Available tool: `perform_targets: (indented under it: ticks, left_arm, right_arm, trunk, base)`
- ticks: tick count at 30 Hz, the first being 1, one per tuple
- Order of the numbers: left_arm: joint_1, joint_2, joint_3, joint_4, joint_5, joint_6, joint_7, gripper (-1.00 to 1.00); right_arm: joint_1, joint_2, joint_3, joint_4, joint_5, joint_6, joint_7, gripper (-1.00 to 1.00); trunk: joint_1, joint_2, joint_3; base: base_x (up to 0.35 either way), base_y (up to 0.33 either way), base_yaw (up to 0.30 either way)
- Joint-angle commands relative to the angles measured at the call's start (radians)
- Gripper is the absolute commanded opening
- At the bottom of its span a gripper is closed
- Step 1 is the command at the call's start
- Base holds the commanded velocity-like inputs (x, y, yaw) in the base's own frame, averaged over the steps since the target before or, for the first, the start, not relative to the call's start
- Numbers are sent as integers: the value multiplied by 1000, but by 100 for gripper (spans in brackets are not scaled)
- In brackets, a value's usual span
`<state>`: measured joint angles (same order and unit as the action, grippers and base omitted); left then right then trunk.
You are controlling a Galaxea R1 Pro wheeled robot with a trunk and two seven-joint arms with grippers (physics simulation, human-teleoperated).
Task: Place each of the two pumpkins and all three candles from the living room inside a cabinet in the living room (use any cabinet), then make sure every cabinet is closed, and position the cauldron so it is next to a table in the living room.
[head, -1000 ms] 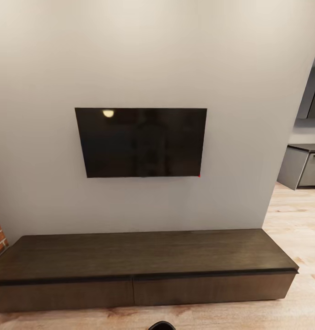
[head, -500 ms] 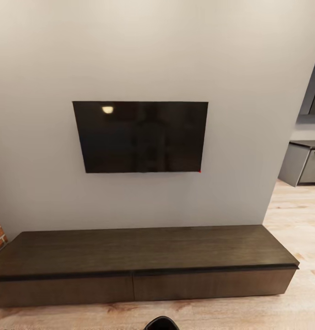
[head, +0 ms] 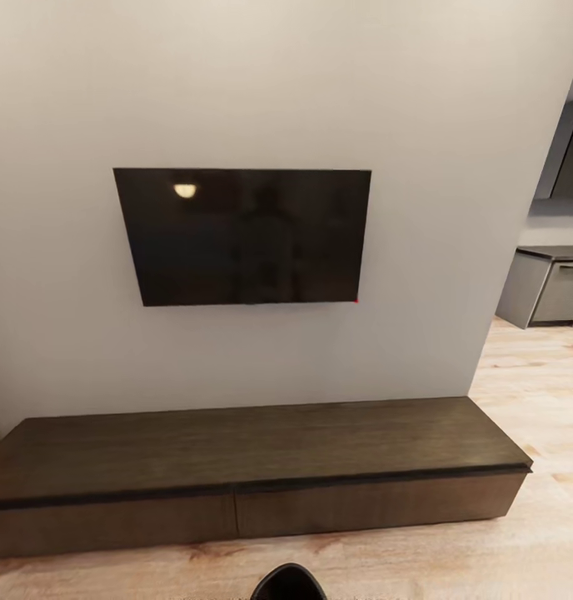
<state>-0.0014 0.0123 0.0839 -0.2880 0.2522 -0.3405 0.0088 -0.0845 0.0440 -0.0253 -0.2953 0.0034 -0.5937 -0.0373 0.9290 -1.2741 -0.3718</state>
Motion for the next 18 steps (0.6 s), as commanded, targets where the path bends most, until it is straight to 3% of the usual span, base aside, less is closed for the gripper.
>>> perform_targets:
  ticks: [1,18]
  left_arm:
    - [0,0,0,-1,2,-2,1,100]
    - [0,5,0,-14,4,-3,0,100]
  right_arm:
    - [0,0,-3,0,0,-3,-1,100]
    - [0,-1,-4,0,0,-3,-1,100]
  trunk:
    - [4,-8,-6]
    - [69,-127,-86]
  base:
    - [0,0,-97]
    - [0,0,-93]
